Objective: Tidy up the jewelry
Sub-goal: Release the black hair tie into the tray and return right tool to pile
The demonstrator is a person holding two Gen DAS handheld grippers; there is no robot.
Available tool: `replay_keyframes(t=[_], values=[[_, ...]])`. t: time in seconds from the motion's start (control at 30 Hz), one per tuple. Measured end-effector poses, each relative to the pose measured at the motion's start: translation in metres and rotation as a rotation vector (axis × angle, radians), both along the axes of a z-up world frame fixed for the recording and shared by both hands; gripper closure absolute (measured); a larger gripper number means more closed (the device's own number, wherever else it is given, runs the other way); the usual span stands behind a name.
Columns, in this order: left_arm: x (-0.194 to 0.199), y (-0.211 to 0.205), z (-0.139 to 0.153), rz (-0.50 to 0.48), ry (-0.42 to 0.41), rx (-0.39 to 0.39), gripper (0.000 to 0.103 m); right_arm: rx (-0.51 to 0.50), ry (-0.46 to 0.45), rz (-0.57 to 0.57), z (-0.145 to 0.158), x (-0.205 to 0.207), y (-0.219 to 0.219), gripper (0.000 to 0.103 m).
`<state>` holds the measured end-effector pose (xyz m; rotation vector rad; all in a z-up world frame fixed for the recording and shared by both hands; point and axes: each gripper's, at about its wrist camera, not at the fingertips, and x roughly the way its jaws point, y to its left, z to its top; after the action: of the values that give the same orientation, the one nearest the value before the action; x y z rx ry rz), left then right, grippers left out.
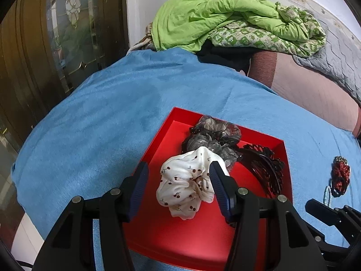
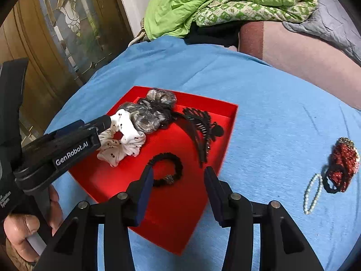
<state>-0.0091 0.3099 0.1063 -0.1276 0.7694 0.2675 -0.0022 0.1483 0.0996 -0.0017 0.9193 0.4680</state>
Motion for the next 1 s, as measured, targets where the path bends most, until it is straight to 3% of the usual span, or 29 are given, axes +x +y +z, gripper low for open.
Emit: replay_keyframes(t=[0.53,0.8,1.0], values=[[-0.002,-0.039,0.0,-0.063,-0.01,0.061,0.044,0.015,-0.023,-0.118,0.004,-0.021,-0.086,0.044],[-0.024,-0.078,0.016,-0.144,-0.107,0.064,0.044,-0.008,-0.013,-0.311,-0.008,-0.04,-0.198,0.036],[-0.033,-0.127,0.024,-0.273,-0.081,0.019,0.041,0.03,0.033,-0.473,-0.025,-0.042,-0.288,0.036]])
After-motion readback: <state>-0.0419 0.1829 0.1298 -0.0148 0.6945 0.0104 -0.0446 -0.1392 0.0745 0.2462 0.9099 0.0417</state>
